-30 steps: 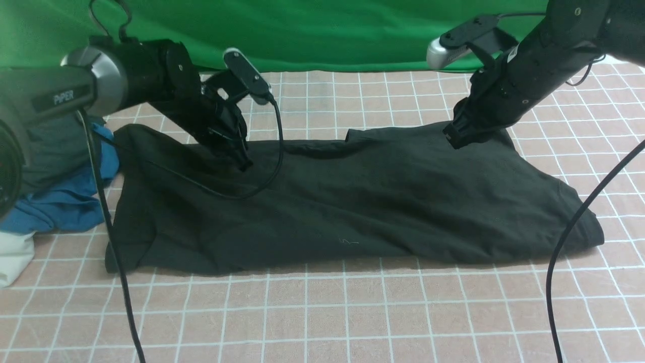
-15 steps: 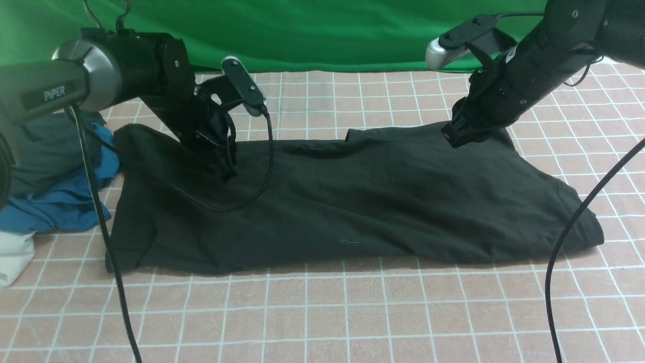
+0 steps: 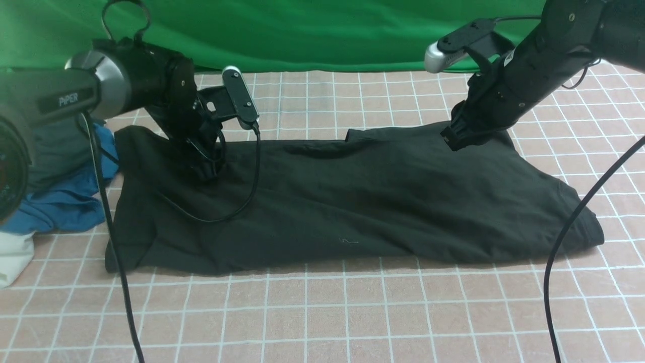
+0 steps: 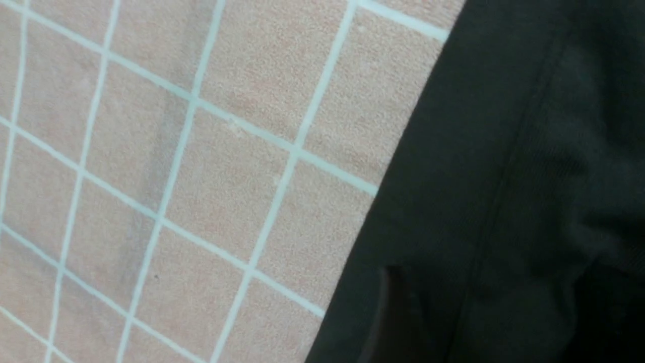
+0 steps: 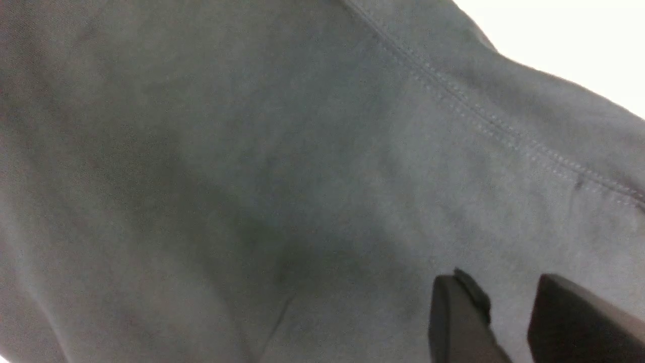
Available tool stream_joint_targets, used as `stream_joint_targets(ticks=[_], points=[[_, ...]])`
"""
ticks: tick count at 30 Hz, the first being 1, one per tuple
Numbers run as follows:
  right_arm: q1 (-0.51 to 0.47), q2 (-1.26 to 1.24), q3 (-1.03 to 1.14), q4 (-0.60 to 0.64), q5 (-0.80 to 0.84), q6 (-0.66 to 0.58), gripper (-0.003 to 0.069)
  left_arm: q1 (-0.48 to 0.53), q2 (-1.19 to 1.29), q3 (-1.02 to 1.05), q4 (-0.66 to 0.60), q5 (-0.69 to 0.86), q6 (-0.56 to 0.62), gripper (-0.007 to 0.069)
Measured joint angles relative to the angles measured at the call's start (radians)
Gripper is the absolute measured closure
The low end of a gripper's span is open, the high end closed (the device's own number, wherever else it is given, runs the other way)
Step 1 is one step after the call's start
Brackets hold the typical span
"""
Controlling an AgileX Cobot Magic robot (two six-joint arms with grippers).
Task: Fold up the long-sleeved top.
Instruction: Use the right arm to clamp the right edge of the fabric
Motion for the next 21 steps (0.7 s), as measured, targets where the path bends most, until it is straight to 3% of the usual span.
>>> stream_joint_targets(ticks=[5, 8, 21], points=[[0.0, 0.001, 0.0, 0.0, 0.003, -0.001, 0.0424, 0.0, 0.001, 0.003, 0.0, -0.006, -0.012, 0.0522], [0.0, 0.001, 0.0, 0.0, 0.003, -0.001, 0.0424, 0.0, 0.002, 0.004, 0.001, -0.007, -0.013, 0.0598], [0.0, 0.001, 0.0, 0.0, -0.005, -0.004, 0.0424, 0.0, -0.062, 0.005, 0.008, -0.079, -0.017, 0.0606]])
